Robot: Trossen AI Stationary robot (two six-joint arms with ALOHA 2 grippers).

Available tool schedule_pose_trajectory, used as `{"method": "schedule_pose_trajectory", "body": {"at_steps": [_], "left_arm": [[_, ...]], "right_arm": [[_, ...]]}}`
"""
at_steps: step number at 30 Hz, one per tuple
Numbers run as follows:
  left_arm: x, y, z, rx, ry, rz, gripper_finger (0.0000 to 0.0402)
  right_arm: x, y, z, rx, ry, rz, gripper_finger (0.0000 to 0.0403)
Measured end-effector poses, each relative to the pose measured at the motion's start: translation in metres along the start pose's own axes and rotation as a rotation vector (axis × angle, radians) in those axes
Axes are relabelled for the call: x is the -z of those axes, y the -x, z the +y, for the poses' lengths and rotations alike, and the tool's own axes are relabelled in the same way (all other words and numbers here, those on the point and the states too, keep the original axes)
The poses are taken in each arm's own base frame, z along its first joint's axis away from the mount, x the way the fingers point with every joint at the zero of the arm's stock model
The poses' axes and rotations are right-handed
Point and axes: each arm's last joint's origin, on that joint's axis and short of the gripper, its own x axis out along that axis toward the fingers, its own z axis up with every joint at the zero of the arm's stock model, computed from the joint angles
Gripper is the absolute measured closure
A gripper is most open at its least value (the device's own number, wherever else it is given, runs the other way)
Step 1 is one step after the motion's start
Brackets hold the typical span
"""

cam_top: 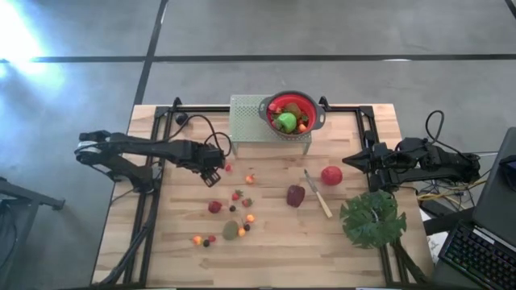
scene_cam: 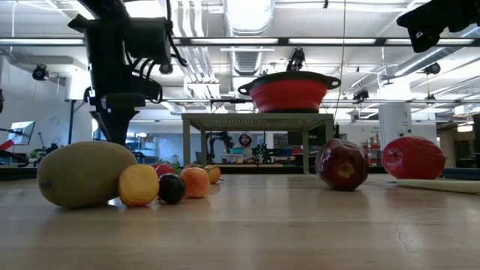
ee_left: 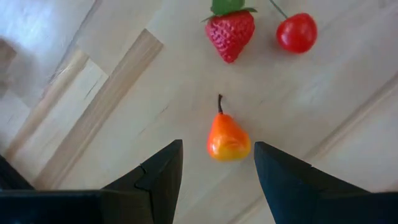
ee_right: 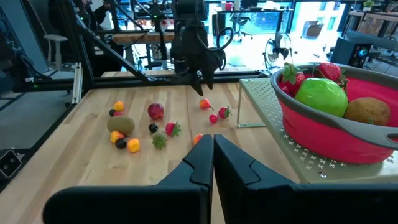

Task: Pick & Place Fruit
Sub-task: Put the orange peach into the black strainer bowl on the shelf

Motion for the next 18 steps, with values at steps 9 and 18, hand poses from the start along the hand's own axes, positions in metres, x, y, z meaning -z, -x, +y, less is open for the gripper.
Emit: {"method": "schedule_pose_trajectory", "body": {"at_steps": [9, 18], "left_arm": [[0.007, -0.013, 0.0, 0.006, 0.011, -0.006, 0.0197], [0.013, -0.026, 0.0, 0.02, 0.018, -0.02, 0.0197]], "right_arm": [[0.0, 0.0, 0.0, 0.0, 0.0, 0.0, 0.0394], [0.0, 0.0, 0.0, 0.0, 0.0, 0.0, 0.0394]]}}
